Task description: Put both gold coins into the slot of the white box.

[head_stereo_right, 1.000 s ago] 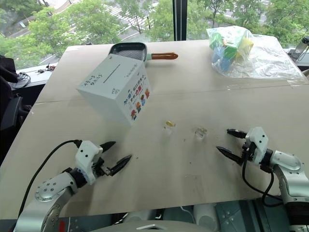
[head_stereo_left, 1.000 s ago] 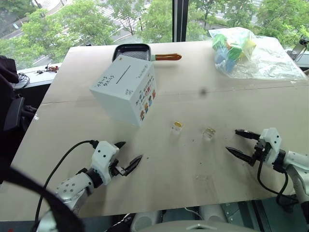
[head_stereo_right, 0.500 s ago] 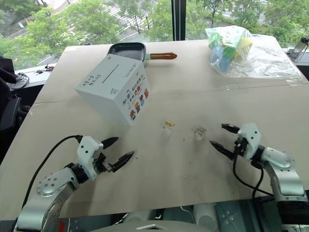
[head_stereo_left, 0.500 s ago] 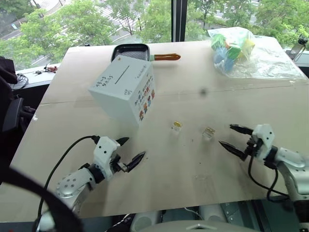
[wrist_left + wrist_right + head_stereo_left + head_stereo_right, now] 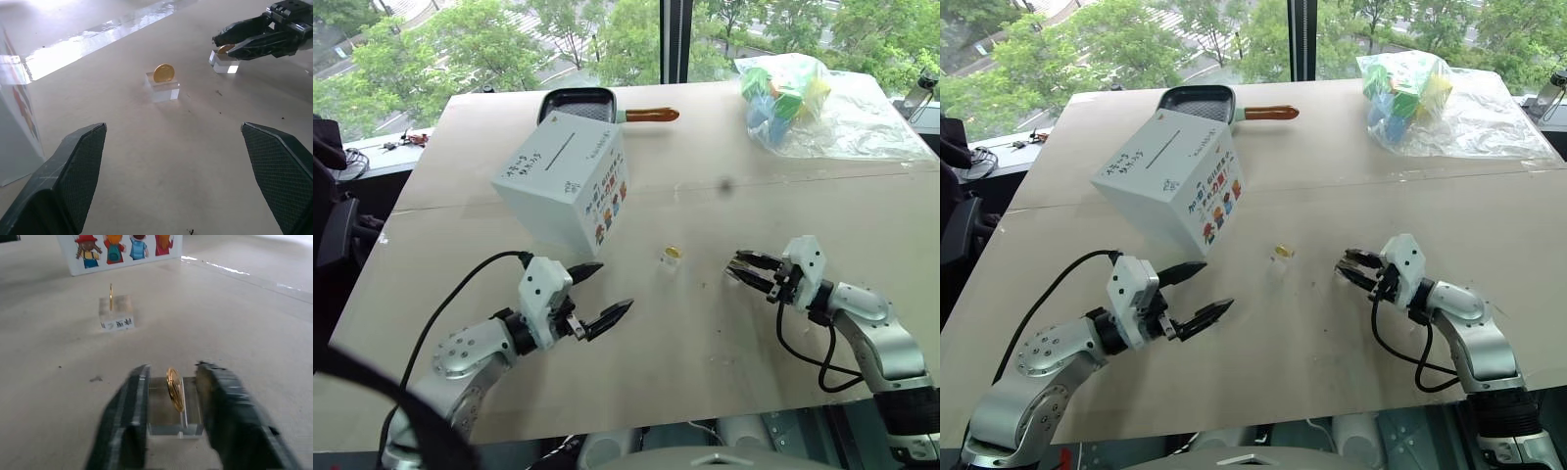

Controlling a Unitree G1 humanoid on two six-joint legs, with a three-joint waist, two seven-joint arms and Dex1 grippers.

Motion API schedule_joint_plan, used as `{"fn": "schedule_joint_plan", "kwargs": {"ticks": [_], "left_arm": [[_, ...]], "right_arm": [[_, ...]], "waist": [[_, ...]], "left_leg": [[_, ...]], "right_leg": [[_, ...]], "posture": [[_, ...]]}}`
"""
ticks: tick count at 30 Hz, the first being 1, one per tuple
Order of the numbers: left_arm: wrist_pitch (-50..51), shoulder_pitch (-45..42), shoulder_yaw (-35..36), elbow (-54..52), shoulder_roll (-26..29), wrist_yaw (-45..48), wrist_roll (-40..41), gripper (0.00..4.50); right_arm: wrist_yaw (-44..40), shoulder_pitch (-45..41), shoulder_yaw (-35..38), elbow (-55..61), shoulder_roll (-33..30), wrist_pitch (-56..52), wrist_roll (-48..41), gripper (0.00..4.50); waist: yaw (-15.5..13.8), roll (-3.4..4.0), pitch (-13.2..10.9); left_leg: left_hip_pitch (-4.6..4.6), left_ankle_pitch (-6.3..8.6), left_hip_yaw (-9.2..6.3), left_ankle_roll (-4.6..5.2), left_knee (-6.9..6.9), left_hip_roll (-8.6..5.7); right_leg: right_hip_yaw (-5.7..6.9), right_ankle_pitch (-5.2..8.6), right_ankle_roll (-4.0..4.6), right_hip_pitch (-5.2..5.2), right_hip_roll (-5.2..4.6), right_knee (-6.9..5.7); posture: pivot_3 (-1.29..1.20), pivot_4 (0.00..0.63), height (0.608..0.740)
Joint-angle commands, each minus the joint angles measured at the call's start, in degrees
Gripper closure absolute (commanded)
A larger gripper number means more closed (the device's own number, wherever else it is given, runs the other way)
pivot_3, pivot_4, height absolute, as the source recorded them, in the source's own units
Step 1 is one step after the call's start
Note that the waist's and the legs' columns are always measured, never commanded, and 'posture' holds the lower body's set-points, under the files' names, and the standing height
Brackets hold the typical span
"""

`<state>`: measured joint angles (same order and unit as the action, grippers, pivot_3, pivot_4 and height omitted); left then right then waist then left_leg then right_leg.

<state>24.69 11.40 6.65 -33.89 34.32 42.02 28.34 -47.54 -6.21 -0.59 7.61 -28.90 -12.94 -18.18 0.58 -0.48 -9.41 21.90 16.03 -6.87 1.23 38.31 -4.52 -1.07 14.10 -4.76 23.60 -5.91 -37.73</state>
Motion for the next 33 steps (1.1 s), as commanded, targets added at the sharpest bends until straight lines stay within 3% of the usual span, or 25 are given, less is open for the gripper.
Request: {"fn": "schedule_joint_plan", "kwargs": {"ticks": [1, 5, 9, 14, 17, 22, 26, 30, 33], "left_arm": [[-0.5, 0.3, 0.4, -2.2, 0.4, -0.4, 0.1, 0.00], [-0.4, 0.3, 0.4, -2.5, 0.3, -0.9, 0.2, 0.00], [1.1, -1.4, 0.6, -2.9, -2.2, -3.0, 3.6, 0.00], [8.3, -8.0, -0.4, -3.7, -14.0, -11.3, 22.7, 0.00], [10.2, -11.3, -0.6, -1.9, -20.0, -15.2, 32.1, 0.00], [9.4, -14.6, -1.2, 0.6, -27.0, -17.8, 40.5, 0.00], [9.8, -15.3, -1.2, 1.8, -28.3, -17.9, 44.7, 1.30], [9.9, -15.3, -1.3, 2.1, -27.4, -18.4, 45.7, 3.18], [10.8, -15.2, -1.9, 2.1, -26.3, -18.2, 46.5, 3.18]], "right_arm": [[-0.6, -0.8, 0.4, 0.1, -0.8, 1.1, 0.2, 4.39], [-0.4, -1.1, 1.7, 1.1, 0.2, -1.0, -2.9, 4.39], [2.2, -2.7, 5.4, 5.8, 3.2, -11.7, -14.5, 4.39], [13.7, -7.7, 9.1, 12.2, 11.7, -30.4, -40.8, 4.39], [19.7, -9.4, 8.7, 13.8, 15.5, -35.7, -51.3, 4.39], [27.8, -11.7, 7.7, 14.2, 19.8, -38.5, -63.4, 4.39], [30.3, -12.4, 6.6, 14.2, 21.1, -38.2, -66.6, 4.50], [31.0, -12.5, 5.9, 14.2, 21.1, -37.4, -68.0, 4.50], [30.7, -12.4, 5.4, 14.4, 21.0, -37.1, -68.2, 4.50]], "waist": [[0.0, 0.00, 0.0], [0.0, 0.00, 0.0], [0.0, 0.02, 0.0], [0.0, 0.00, 0.0], [0.0, -0.01, 0.0], [0.1, -0.01, 0.0], [0.2, -0.01, 0.0], [0.2, -0.01, 0.0], [0.2, -0.01, 0.0]], "left_leg": [[0.00, 0.00, 0.00, 0.00, 0.00, 0.00], [0.00, 0.01, -0.01, 0.02, 0.00, 0.00], [0.00, 0.01, -0.02, 0.02, 0.00, 0.01], [0.02, 0.02, -0.08, 0.03, 0.02, 0.01], [0.02, 0.00, -0.13, 0.00, 0.02, 0.00], [0.03, -0.10, -0.08, -0.16, 0.02, -0.05], [0.02, -0.09, -0.07, -0.14, 0.02, -0.08], [0.02, -0.10, -0.06, -0.15, 0.02, -0.07], [0.02, -0.10, -0.05, -0.15, 0.02, -0.08]], "right_leg": [[0.00, 0.00, 0.00, 0.00, 0.00, 0.00], [0.01, 0.00, 0.00, 0.00, 0.00, 0.00], [-0.01, 0.00, 0.00, 0.00, -0.01, -0.01], [0.01, -0.01, 0.00, -0.01, -0.02, -0.03], [0.09, -0.01, -0.01, 0.00, -0.02, -0.06], [0.03, -0.01, -0.01, 0.02, -0.01, -0.05], [0.02, -0.01, -0.01, 0.02, 0.01, -0.06], [0.02, 0.00, -0.01, 0.03, 0.04, -0.06], [0.01, 0.00, -0.01, 0.03, 0.04, -0.06]], "posture": [[0.00, 0.150, 0.721], [0.00, 0.150, 0.721], [0.00, 0.150, 0.721], [0.00, 0.150, 0.721], [0.00, 0.150, 0.721], [0.00, 0.150, 0.721], [0.00, 0.150, 0.721], [0.00, 0.150, 0.721], [0.00, 0.150, 0.721]]}}
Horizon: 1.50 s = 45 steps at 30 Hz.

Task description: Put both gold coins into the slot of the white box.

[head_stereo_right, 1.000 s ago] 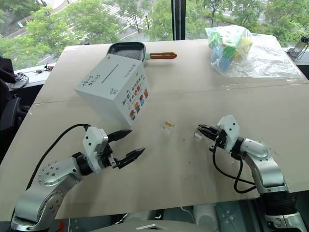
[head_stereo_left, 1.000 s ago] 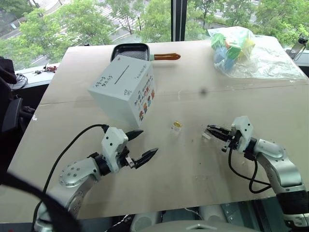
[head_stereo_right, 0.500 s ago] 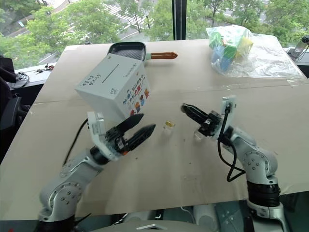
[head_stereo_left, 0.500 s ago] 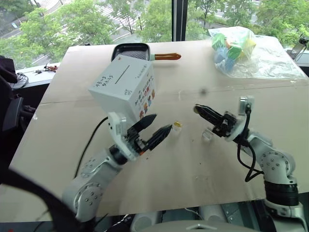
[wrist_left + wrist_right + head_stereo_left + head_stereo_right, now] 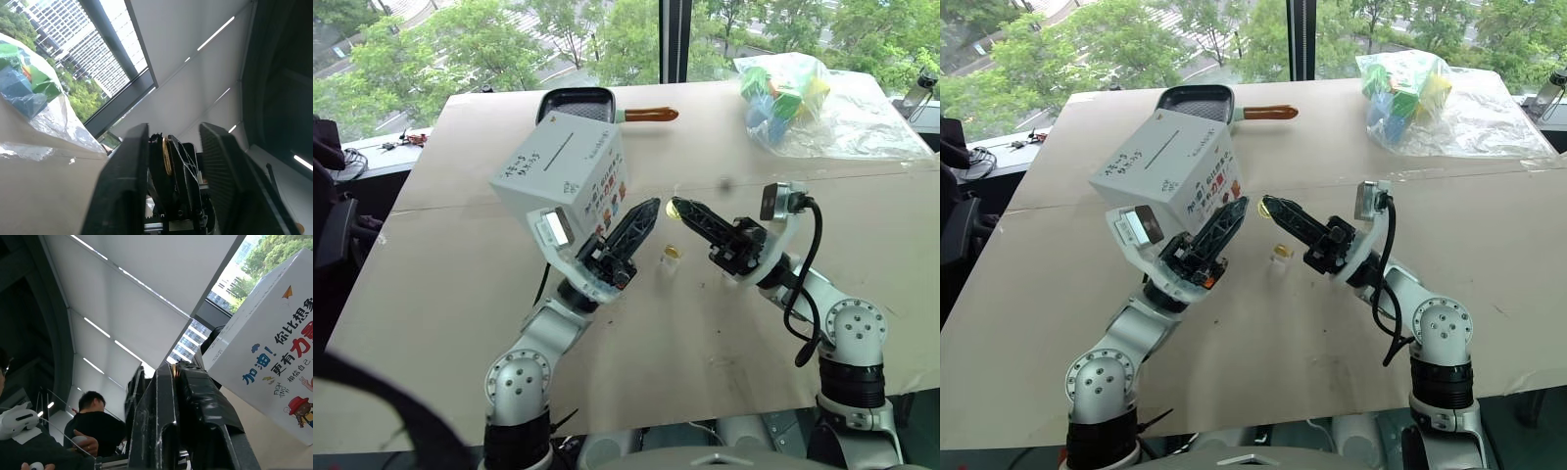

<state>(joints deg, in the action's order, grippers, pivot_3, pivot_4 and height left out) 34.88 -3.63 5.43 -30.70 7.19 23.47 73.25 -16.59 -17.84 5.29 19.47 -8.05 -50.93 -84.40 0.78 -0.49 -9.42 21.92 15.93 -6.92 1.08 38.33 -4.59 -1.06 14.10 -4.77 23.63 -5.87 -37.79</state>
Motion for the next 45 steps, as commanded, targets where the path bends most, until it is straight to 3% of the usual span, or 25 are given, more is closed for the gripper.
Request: {"fn": "schedule_joint_plan", "kwargs": {"ticks": [1, 14, 18, 28, 32, 36, 40, 45], "left_arm": [[0.7, -0.2, -0.8, -1.1, 1.1, 0.3, 1.8, 3.18], [1.7, -1.1, -2.4, 0.7, 2.1, 0.9, 2.6, 3.18], [1.8, -1.3, -2.7, 0.6, 2.3, 1.4, 2.4, 4.46], [1.7, -1.8, -3.6, 0.6, 2.6, 2.3, 2.2, 4.46], [0.0, -1.1, -1.9, 1.0, 2.6, 1.0, 0.7, 4.50], [-0.8, 2.1, 3.2, -0.6, 5.1, 0.0, 2.8, 4.50], [-2.4, 1.8, 7.6, -5.7, 9.8, -4.9, 0.0, 4.50], [-4.0, -8.6, 10.5, -9.6, 15.9, -15.2, -5.5, 4.50]], "right_arm": [[-0.4, -0.8, -0.5, 2.6, 0.1, 0.9, -2.0, 4.50], [-1.3, -0.9, -1.6, 3.9, -0.7, 2.2, -1.6, 4.50], [-1.7, -1.0, -2.3, 4.0, -1.1, 2.1, -1.5, 4.50], [-1.8, -2.0, -4.1, 3.4, -2.4, 1.6, 0.2, 4.50], [-1.3, -2.1, -3.3, 4.0, -2.8, 3.2, 1.9, 3.15], [-1.6, -2.2, 1.5, 2.7, -6.0, 6.1, 4.8, 1.37], [-10.5, -2.4, 2.6, 1.7, -16.4, 7.2, 13.9, 1.37], [-24.8, -8.0, -0.2, -2.1, -24.9, 15.4, 28.4, 1.37]], "waist": [[0.0, 0.00, 0.0], [0.0, 0.00, 0.0], [0.0, 0.00, 0.0], [0.0, 0.01, 0.0], [0.0, 0.01, 0.0], [0.0, 0.01, 0.0], [-0.2, -0.01, 0.0], [-0.1, -0.03, -0.1]], "left_leg": [[-0.01, 0.00, 0.00, 0.00, 0.00, 0.00], [0.00, 0.01, 0.00, 0.01, 0.00, 0.00], [0.01, 0.01, -0.01, 0.02, -0.01, 0.01], [0.01, 0.03, 0.00, 0.05, -0.01, 0.01], [0.01, 0.03, -0.01, 0.05, -0.02, 0.01], [0.03, 0.03, -0.01, 0.04, -0.02, 0.01], [0.09, 0.03, -0.02, 0.05, -0.02, -0.01], [0.08, 0.10, -0.01, 0.16, -0.02, -0.02]], "right_leg": [[0.00, 0.00, 0.00, 0.00, 0.00, 0.00], [-0.01, 0.00, 0.00, 0.00, 0.01, 0.01], [0.00, 0.00, 0.00, 0.02, 0.01, 0.01], [-0.01, 0.00, 0.00, 0.02, 0.01, 0.03], [-0.01, 0.00, 0.00, 0.02, 0.01, 0.03], [-0.01, 0.00, 0.00, 0.04, 0.01, 0.03], [0.02, 0.01, 0.00, 0.05, -0.01, 0.11], [0.05, 0.00, 0.00, 0.03, -0.02, 0.12]], "posture": [[0.00, 0.150, 0.721], [0.00, 0.150, 0.721], [0.00, 0.150, 0.721], [0.00, 0.150, 0.721], [0.00, 0.150, 0.721], [0.00, 0.150, 0.721], [0.00, 0.150, 0.721], [0.00, 0.150, 0.721]]}}
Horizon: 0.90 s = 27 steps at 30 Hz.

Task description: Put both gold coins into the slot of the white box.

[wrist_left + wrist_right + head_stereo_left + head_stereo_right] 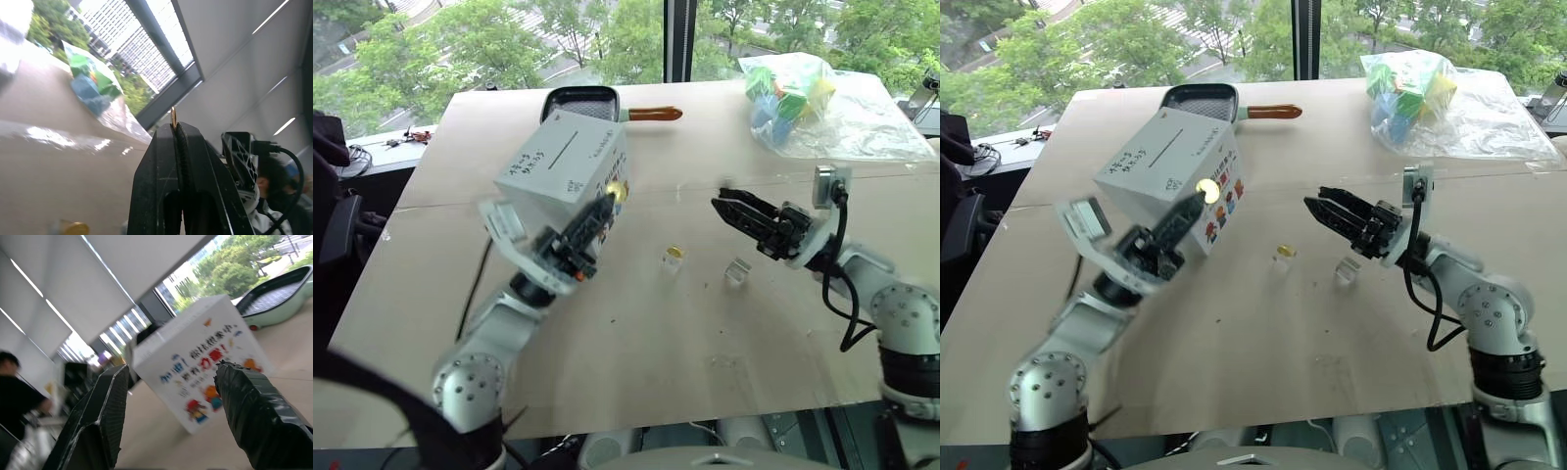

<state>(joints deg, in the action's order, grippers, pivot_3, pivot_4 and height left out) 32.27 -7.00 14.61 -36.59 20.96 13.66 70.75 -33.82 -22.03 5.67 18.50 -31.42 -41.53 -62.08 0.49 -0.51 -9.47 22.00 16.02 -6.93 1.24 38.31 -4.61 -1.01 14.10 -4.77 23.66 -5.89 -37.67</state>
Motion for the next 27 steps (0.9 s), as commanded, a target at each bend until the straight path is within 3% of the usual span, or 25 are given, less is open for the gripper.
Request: {"fn": "schedule_joint_plan", "kwargs": {"ticks": [1, 6, 12, 14, 27], "left_arm": [[-0.9, -8.4, 1.4, -3.2, 3.2, -8.7, -4.8, 4.50], [4.9, -18.8, -1.4, -0.2, 9.2, -19.8, -16.0, 4.50], [16.4, -19.1, -5.8, 1.9, 20.4, -20.7, -26.1, 4.50], [18.9, -20.2, -5.0, 2.5, 20.6, -21.4, -26.7, 4.50], [28.9, -23.3, -1.4, 4.6, 16.0, -22.1, -28.8, 4.50]], "right_arm": [[-9.2, -5.8, -0.7, -2.5, -1.8, 7.5, 7.8, 1.37], [-16.1, -13.0, -3.5, -7.1, -2.3, 14.2, 17.1, 1.37], [-20.9, -19.0, -6.5, -9.1, -2.0, 19.0, 24.5, 1.37], [-21.9, -19.9, -7.2, -9.3, -1.9, 20.2, 26.4, 1.37], [-20.4, -20.4, -6.3, -8.3, 2.7, 19.2, 26.7, 1.37]], "waist": [[0.2, -0.06, 0.0], [0.3, -0.10, -0.1], [0.3, -0.15, -0.1], [0.2, -0.15, -0.1], [0.2, -0.19, -0.1]], "left_leg": [[-0.03, -0.02, 0.05, -0.03, 0.00, 0.01], [-0.03, -0.11, 0.05, -0.19, -0.02, 0.01], [0.52, -0.08, 0.04, -0.16, -0.11, 0.00], [0.88, -0.08, 0.02, -0.17, -0.04, 0.00], [0.89, -0.10, 0.00, -0.19, 0.02, -0.04]], "right_leg": [[-0.05, 0.00, 0.00, -0.01, 0.01, -0.01], [-0.05, -0.01, -0.02, 0.00, 0.05, 0.02], [-0.09, 0.07, -0.14, 0.67, 0.02, -0.04], [-0.08, 0.07, -0.14, 0.99, 0.00, -0.10], [-0.04, 0.07, -0.14, 0.99, -0.07, -0.20]], "posture": [[0.00, 0.150, 0.721], [0.00, 0.150, 0.721], [0.00, 0.150, 0.721], [0.00, 0.150, 0.721], [0.00, 0.150, 0.721]]}}
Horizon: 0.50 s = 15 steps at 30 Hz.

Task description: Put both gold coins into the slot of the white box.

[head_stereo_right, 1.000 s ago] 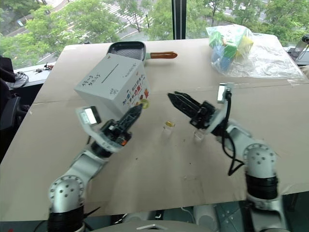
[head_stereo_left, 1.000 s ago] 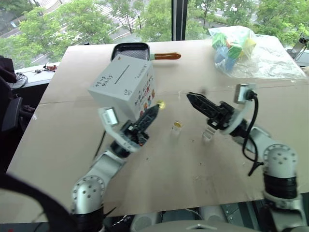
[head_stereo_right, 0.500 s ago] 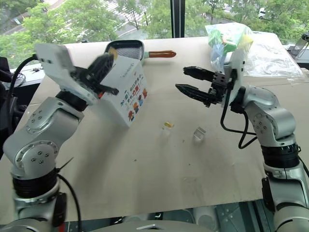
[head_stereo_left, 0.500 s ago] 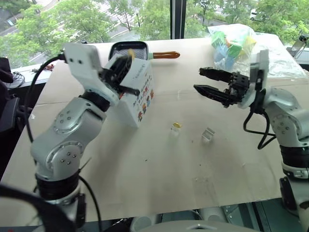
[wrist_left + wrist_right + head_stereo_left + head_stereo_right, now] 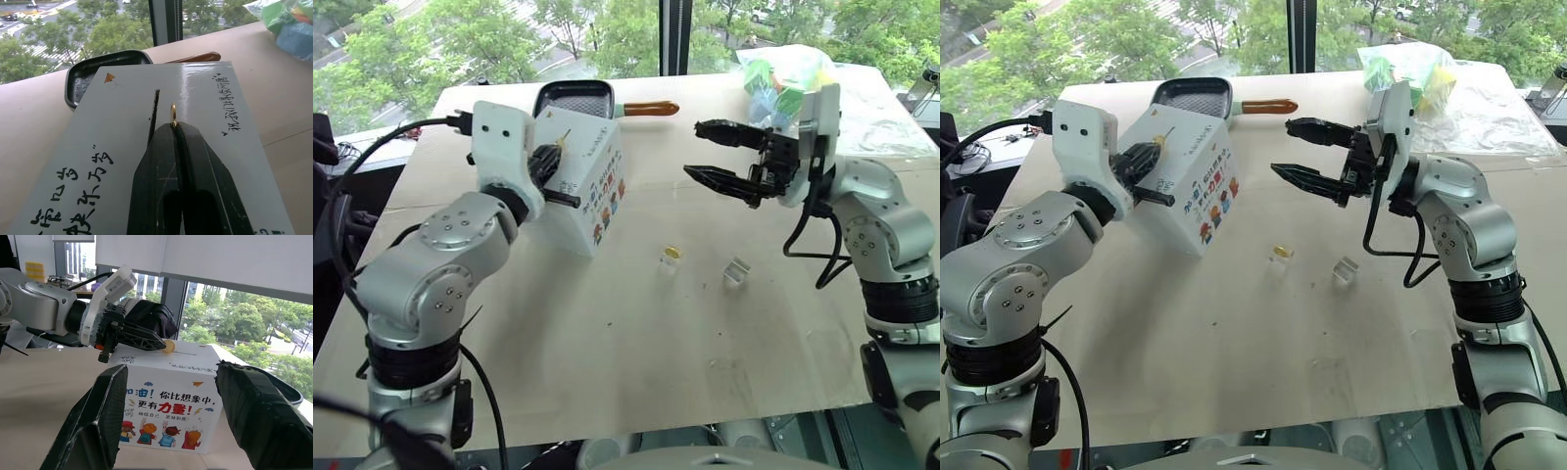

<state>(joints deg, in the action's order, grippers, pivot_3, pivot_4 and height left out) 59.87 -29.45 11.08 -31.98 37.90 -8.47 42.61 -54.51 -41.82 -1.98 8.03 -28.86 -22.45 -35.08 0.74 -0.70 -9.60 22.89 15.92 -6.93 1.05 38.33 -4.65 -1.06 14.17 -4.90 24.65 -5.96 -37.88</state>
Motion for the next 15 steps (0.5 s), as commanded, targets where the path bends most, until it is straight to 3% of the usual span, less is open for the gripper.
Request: {"fn": "schedule_joint_plan", "kwargs": {"ticks": [1, 15], "left_arm": [[1.7, -1.0, 2.8, 0.1, -1.8, -0.3, -0.5, 4.50], [6.7, -0.1, 2.0, -0.6, -1.2, 3.3, -5.6, 4.50]], "right_arm": [[0.3, -0.5, 1.4, 2.3, 0.1, 0.0, -0.3, 1.37], [0.2, -0.1, 1.6, 2.6, 0.9, 0.0, -0.4, 1.37]], "waist": [[0.0, 0.00, 0.0], [0.3, 0.02, 0.0]], "left_leg": [[0.00, 0.00, 0.00, 0.00, 0.01, 0.00], [-0.06, -0.01, 0.04, -0.02, 0.06, -0.01]], "right_leg": [[0.00, 0.00, 0.00, 0.00, 0.00, -0.01], [-0.05, 0.00, 0.00, -0.01, 0.00, -0.11]], "posture": [[0.00, 0.150, 0.721], [0.00, 0.150, 0.721]]}}
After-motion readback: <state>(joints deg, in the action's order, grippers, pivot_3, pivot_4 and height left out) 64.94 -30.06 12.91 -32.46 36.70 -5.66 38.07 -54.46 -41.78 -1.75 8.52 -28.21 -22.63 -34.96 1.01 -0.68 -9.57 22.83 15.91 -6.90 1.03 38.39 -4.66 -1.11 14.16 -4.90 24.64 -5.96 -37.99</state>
